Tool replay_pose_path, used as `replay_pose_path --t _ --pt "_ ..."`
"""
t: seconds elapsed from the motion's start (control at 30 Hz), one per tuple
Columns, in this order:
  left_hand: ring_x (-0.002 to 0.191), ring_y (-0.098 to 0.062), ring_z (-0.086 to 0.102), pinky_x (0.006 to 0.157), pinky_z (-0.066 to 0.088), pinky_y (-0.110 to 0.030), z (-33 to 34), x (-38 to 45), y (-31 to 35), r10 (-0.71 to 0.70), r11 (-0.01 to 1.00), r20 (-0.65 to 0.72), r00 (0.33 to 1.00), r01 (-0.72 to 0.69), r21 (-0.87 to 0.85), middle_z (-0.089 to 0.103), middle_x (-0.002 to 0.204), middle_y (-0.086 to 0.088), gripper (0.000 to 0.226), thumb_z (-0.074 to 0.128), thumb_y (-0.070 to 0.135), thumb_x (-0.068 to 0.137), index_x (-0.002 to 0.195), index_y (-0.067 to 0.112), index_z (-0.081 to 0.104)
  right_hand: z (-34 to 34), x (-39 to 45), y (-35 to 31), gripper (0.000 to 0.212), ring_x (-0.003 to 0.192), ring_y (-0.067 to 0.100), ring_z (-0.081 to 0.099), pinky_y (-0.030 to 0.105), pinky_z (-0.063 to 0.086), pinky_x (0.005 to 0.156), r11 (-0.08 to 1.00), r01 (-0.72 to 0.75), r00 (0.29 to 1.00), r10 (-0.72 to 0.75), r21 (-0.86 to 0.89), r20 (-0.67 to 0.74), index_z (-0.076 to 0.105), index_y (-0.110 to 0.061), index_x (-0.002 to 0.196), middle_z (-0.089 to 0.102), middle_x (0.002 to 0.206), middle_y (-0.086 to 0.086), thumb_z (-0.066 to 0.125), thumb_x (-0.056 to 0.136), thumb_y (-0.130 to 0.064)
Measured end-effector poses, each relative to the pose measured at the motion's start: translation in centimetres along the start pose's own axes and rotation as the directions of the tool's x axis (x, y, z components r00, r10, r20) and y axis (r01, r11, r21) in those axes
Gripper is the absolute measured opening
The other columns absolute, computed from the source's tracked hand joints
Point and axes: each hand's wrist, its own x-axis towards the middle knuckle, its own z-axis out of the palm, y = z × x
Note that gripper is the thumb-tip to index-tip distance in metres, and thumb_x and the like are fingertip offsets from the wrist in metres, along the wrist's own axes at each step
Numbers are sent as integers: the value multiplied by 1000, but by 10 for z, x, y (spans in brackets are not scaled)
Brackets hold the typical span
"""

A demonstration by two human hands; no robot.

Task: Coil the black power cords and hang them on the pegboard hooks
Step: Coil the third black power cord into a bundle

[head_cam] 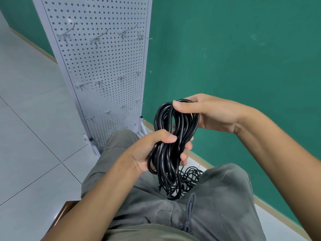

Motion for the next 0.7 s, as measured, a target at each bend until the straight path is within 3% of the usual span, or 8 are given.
replay_pose_path --t 0.13,0.27,0.37,0.43,0.5,0.6,0.7 --pt "76 -16 65 84 56 -34 2 0 2 -39 999 86 996 42 -29 64 86 -2 39 75 26 85 116 6 65 8 0 1 42 52 23 48 21 49 58 994 -28 999 30 102 -18 66 -2 85 61 67 12 56 96 -41" --pt "77 -17 65 85 54 -35 3 -1 2 -41 999 120 992 45 -31 64 87 -3 42 74 28 86 119 4 62 15 -2 0 38 50 24 47 23 47 50 986 -37 999 41 162 -19 62 -6 81 61 70 7 58 92 -42" --pt "82 -19 69 88 55 -36 5 -1 2 -23 1000 110 994 24 -11 70 95 -7 47 78 31 82 118 3 66 21 -1 2 34 48 24 45 24 38 37 974 -28 999 34 224 -24 51 -12 76 46 67 7 58 93 -40" --pt "85 -22 72 89 57 -37 6 0 1 -16 1000 52 998 18 -24 74 103 -10 53 84 33 75 117 2 71 24 2 6 38 34 19 43 21 30 30 964 -36 996 57 265 -71 45 -13 71 36 62 6 57 96 -39" --pt "90 -25 74 89 58 -38 7 1 2 -17 1000 -34 999 17 -14 76 109 -13 57 88 34 69 115 2 75 25 6 11 39 33 15 39 19 27 29 964 -14 979 67 265 -191 48 -10 73 34 60 3 62 96 -38" --pt "87 -26 75 86 60 -38 12 5 3 -11 999 -241 970 19 28 76 108 -16 32 79 27 75 98 6 82 27 11 17 36 49 13 30 19 32 38 982 61 919 14 178 -394 51 -17 67 33 58 -4 71 93 -31" --pt "81 -23 74 84 61 -37 21 6 4 -23 997 -365 931 49 61 76 105 -18 25 75 31 79 91 11 84 30 12 20 47 38 9 29 18 28 35 991 90 889 -36 97 -457 53 -21 51 37 47 -8 73 93 -29"
